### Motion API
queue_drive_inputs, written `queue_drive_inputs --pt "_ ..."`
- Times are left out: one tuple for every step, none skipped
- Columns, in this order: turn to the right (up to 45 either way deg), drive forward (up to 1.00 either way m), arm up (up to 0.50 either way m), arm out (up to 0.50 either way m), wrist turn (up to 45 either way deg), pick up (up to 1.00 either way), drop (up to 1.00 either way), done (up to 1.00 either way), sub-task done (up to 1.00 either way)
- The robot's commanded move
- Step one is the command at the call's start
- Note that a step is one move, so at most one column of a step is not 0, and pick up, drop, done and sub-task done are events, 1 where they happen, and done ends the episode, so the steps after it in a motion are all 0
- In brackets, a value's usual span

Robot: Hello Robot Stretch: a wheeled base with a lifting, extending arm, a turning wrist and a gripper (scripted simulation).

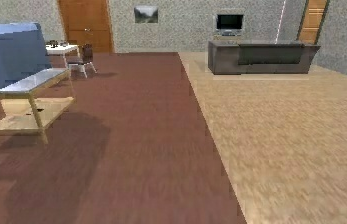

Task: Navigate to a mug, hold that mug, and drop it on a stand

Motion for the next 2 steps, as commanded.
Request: queue_drive_inputs --pt "-18.0 0.00 0.00 0.00 0.0 0.00 0.00 0.00 0.00" --pt "0.0 1.00 0.00 0.00 0.0 0.00 0.00 0.00 0.00"
